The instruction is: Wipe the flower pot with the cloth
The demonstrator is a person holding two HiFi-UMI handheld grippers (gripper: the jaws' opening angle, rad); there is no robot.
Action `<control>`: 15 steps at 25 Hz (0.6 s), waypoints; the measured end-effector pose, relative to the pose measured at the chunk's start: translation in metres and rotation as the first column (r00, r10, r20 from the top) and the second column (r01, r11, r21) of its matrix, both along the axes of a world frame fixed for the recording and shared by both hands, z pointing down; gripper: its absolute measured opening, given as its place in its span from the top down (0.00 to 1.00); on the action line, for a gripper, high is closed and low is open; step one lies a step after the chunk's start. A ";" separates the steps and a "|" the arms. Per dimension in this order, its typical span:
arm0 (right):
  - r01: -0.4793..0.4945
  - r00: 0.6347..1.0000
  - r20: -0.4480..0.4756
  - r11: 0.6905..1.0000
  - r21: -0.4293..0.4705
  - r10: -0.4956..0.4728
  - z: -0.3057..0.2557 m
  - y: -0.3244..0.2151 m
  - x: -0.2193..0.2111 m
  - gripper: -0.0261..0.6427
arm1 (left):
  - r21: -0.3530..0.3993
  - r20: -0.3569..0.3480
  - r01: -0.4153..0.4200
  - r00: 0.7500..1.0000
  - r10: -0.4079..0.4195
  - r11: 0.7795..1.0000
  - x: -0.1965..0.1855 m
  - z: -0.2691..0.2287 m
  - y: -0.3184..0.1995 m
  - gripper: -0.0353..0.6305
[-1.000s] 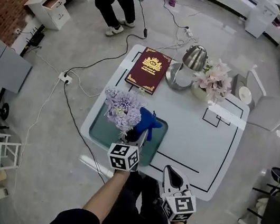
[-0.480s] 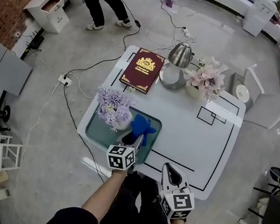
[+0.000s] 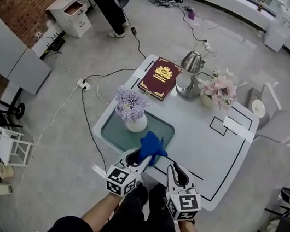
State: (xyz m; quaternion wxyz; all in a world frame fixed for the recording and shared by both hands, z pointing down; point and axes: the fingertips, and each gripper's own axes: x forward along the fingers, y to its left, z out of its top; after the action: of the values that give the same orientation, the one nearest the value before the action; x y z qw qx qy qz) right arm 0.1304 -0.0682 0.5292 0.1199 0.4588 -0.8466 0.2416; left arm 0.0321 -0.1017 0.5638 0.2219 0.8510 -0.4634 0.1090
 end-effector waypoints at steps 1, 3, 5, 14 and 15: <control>0.019 1.000 0.002 1.000 0.001 -0.019 -0.001 0.002 -0.005 0.90 | 0.013 0.006 0.001 1.000 -0.001 1.000 -0.003 -0.008 0.007 0.74; 0.056 0.998 0.007 0.998 -0.004 -0.056 -0.004 0.008 -0.014 0.90 | 0.037 0.011 0.004 1.000 -0.004 0.999 -0.008 -0.022 0.021 0.74; 0.064 0.998 -0.001 0.998 0.003 -0.064 -0.008 0.013 -0.021 0.90 | 0.056 0.014 0.003 1.000 -0.003 0.998 -0.013 -0.034 0.034 0.74; 0.003 0.998 -0.063 0.997 0.079 0.002 -0.032 0.036 -0.039 0.91 | 0.089 -0.010 0.012 1.000 -0.011 0.996 -0.040 -0.047 0.079 0.74; -0.004 0.998 -0.064 0.996 0.089 0.010 -0.037 0.040 -0.043 0.91 | 0.095 -0.014 0.011 1.000 -0.009 0.995 -0.043 -0.050 0.081 0.74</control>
State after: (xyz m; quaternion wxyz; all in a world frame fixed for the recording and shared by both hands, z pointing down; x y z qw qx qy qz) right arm 0.0874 -0.0283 0.4926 0.1256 0.4743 -0.8506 0.1892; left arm -0.0104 -0.0202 0.5135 0.1847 0.8590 -0.4707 0.0797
